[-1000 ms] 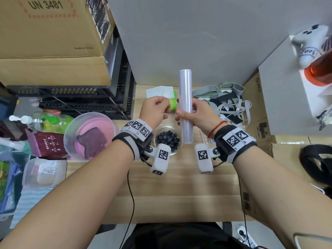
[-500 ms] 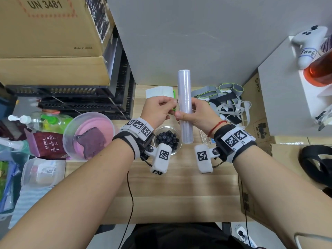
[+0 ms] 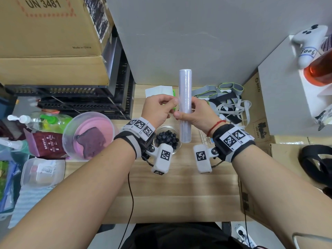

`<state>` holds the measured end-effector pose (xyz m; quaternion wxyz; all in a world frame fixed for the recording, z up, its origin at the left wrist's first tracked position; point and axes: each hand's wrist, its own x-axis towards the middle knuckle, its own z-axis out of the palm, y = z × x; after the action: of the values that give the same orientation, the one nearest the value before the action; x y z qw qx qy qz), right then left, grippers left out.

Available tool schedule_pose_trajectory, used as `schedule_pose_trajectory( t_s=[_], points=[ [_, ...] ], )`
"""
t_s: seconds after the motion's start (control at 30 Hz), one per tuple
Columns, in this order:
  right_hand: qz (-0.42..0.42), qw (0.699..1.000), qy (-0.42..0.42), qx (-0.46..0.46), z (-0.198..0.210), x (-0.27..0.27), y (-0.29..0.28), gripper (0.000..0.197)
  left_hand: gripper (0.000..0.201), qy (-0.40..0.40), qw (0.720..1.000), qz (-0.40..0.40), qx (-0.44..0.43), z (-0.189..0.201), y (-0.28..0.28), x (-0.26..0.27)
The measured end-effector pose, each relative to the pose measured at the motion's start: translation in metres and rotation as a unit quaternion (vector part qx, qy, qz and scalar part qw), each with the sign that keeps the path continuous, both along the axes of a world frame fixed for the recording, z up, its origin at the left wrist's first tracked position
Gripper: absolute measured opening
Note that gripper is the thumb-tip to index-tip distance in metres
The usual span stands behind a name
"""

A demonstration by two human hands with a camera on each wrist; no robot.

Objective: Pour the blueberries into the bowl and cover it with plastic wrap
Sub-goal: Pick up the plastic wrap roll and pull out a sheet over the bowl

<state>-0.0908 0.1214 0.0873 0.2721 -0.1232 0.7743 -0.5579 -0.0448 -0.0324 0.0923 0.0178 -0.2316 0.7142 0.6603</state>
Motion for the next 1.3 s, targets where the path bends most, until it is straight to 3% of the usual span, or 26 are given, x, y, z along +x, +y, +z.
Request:
schedule_pose_trajectory(
  t_s=[0.2,0.37,0.53,0.63,0.73,0.9,1.17,1.3],
  points=[
    [-0.001,1.0,-0.003,0.004,-0.005,0.001,0.004,0.039,0.015,-0.028,0.998,0.016,0.045,0.002,-0.002,-0.002],
    [0.004,1.0,0.015,0.016,-0.001,0.003,0.002,0.034,0.025,-0.004,1.0,-0.01,0.009,0.0,-0.002,0.004],
    [-0.008,0.999,0.029,0.019,-0.003,0.004,-0.003,0.043,0.005,0.003,1.0,0.001,-0.023,-0.002,0.001,0.002],
    [-0.017,0.999,0.028,0.019,-0.005,0.004,-0.004,0.039,0.007,-0.009,1.0,-0.005,-0.017,-0.004,0.001,0.001],
    [-0.052,0.997,-0.05,-0.022,-0.003,0.005,-0.002,0.042,0.014,-0.025,1.0,0.003,0.015,-0.007,-0.001,0.002],
    [-0.118,0.968,-0.186,-0.12,0.0,0.001,0.001,0.038,0.025,-0.059,0.995,0.023,0.072,-0.007,-0.004,0.006],
    [-0.135,0.96,-0.19,-0.153,-0.005,0.001,0.006,0.023,0.016,-0.082,0.974,0.087,0.191,-0.004,-0.008,0.005],
    [-0.13,0.964,-0.188,-0.134,-0.005,0.003,0.003,0.024,0.024,-0.095,0.973,0.076,0.198,-0.007,-0.01,0.004]
  ],
)
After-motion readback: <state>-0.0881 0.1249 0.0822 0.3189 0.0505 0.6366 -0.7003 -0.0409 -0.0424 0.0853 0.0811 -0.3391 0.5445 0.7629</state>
